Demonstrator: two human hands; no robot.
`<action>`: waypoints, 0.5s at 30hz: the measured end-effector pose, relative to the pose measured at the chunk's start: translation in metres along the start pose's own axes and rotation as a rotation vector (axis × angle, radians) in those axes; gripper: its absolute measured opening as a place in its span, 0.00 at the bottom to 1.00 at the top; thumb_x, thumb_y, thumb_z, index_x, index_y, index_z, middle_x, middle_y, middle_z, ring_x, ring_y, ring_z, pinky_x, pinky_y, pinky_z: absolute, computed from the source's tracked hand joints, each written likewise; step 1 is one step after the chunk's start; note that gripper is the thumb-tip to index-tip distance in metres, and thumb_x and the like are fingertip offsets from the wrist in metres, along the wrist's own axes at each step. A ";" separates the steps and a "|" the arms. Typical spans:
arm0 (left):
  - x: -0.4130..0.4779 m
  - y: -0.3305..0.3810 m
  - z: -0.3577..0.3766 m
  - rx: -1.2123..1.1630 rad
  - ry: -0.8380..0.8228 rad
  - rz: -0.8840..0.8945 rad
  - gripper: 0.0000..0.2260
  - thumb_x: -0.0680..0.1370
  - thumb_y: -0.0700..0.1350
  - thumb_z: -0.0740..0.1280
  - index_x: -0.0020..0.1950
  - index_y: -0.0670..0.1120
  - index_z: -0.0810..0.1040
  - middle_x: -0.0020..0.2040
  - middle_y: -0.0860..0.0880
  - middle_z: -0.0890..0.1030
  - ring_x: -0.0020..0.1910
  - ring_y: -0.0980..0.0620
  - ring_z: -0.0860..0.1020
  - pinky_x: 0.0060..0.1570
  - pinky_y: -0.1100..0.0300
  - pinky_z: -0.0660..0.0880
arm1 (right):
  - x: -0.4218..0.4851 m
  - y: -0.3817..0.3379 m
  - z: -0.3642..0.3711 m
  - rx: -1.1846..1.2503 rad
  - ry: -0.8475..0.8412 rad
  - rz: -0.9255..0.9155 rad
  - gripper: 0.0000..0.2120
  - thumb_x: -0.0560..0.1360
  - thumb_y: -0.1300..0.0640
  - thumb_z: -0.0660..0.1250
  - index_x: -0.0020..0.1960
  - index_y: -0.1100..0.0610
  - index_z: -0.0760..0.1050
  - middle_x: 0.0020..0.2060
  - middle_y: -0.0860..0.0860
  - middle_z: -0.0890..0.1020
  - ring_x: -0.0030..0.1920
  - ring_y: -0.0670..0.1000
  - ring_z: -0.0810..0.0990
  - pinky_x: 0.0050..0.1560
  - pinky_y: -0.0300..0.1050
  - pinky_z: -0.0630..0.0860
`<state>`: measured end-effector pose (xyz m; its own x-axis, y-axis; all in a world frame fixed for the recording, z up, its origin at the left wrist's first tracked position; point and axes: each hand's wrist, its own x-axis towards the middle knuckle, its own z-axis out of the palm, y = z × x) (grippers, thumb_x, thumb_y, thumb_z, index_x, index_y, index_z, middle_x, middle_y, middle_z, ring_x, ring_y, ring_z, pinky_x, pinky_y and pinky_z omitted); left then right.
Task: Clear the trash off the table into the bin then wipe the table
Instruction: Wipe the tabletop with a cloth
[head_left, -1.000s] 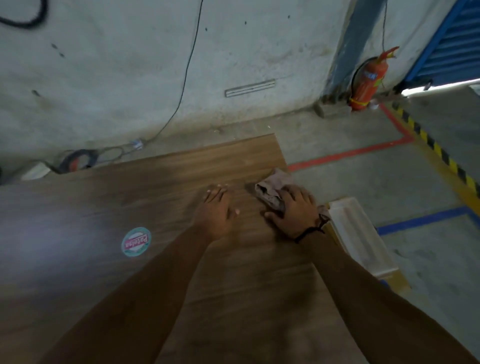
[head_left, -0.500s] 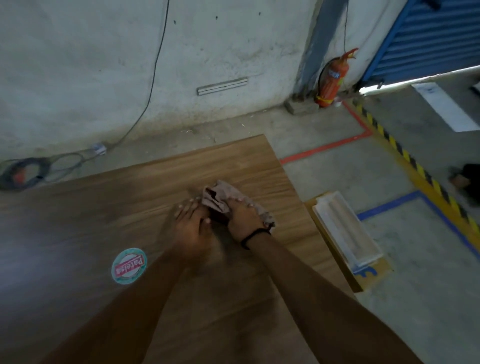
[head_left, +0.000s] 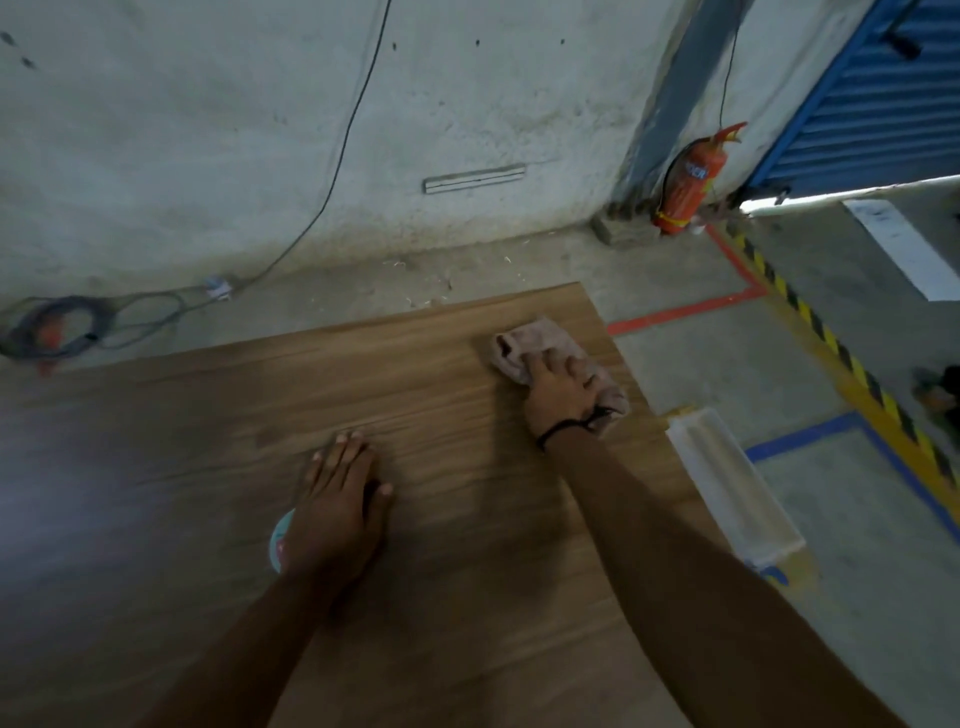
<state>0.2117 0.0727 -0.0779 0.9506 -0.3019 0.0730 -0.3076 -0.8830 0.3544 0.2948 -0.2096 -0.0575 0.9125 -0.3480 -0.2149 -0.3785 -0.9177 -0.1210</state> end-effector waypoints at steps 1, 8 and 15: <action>0.001 0.000 0.001 -0.002 -0.001 0.004 0.26 0.78 0.55 0.54 0.69 0.40 0.70 0.72 0.41 0.68 0.73 0.45 0.63 0.73 0.51 0.52 | -0.012 -0.022 0.006 -0.011 -0.018 -0.092 0.21 0.80 0.55 0.49 0.72 0.46 0.59 0.75 0.53 0.58 0.74 0.62 0.53 0.71 0.69 0.49; 0.000 -0.003 0.004 0.027 -0.020 0.013 0.26 0.78 0.55 0.52 0.71 0.41 0.69 0.73 0.42 0.66 0.74 0.47 0.60 0.74 0.52 0.51 | -0.028 -0.084 -0.031 0.427 0.091 -0.199 0.29 0.73 0.66 0.58 0.71 0.45 0.66 0.64 0.57 0.75 0.64 0.60 0.73 0.62 0.53 0.71; -0.001 -0.001 0.005 -0.005 0.004 0.019 0.25 0.79 0.54 0.53 0.71 0.42 0.67 0.73 0.42 0.66 0.75 0.47 0.59 0.74 0.53 0.50 | 0.081 0.004 -0.039 0.117 0.041 0.127 0.25 0.77 0.58 0.54 0.70 0.38 0.61 0.76 0.55 0.57 0.75 0.63 0.51 0.69 0.74 0.46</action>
<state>0.2106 0.0721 -0.0832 0.9446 -0.3174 0.0837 -0.3258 -0.8753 0.3573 0.3734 -0.2491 -0.0378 0.8607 -0.4697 -0.1964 -0.5046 -0.8380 -0.2077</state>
